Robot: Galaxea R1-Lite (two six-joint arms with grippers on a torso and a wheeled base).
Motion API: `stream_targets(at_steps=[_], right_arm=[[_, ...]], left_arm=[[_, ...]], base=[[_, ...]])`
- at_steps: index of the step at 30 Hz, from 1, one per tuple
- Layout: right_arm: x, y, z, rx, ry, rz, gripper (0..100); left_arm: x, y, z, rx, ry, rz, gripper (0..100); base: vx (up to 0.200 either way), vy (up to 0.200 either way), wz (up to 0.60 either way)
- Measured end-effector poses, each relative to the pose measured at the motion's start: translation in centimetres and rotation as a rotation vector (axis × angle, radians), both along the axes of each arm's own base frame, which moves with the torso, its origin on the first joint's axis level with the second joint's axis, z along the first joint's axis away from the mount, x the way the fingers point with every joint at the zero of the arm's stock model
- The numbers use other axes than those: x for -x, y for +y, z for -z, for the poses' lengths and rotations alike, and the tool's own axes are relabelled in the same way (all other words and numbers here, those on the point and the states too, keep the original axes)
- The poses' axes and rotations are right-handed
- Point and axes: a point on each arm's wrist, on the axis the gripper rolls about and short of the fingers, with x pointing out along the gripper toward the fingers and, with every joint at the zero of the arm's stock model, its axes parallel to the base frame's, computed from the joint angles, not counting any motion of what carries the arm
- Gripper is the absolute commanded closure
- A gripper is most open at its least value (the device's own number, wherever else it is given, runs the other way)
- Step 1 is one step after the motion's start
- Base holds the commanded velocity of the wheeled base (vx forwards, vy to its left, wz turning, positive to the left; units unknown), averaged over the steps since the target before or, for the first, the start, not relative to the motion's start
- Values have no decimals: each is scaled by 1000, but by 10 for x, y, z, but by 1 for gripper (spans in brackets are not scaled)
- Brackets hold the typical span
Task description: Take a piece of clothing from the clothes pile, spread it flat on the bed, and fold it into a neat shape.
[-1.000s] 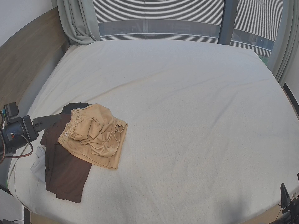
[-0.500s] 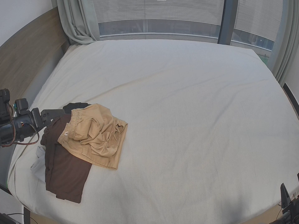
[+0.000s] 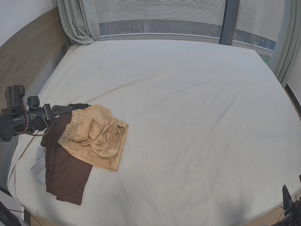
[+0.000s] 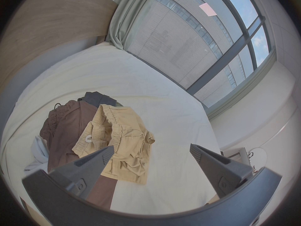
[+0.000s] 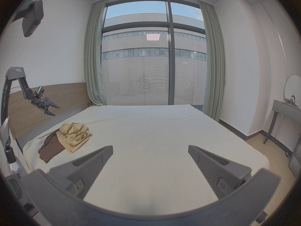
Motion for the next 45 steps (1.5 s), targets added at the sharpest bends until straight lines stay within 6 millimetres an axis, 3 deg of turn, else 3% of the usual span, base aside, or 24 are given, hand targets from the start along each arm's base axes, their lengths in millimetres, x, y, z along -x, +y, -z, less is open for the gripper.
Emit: stream_targets(at_steps=[17,28,45], right_arm=[[0,0,0,-1,0,2,0],[0,0,0,-1,0,2,0],[0,0,0,-2,0,2,0]], left_arm=[[-55,7,41,15,85,14,0],[-77,9,60,19,113,18,0],[-109,-5,86,31,141,57,0]], base=[[0,0,0],[0,0,0],[0,0,0]])
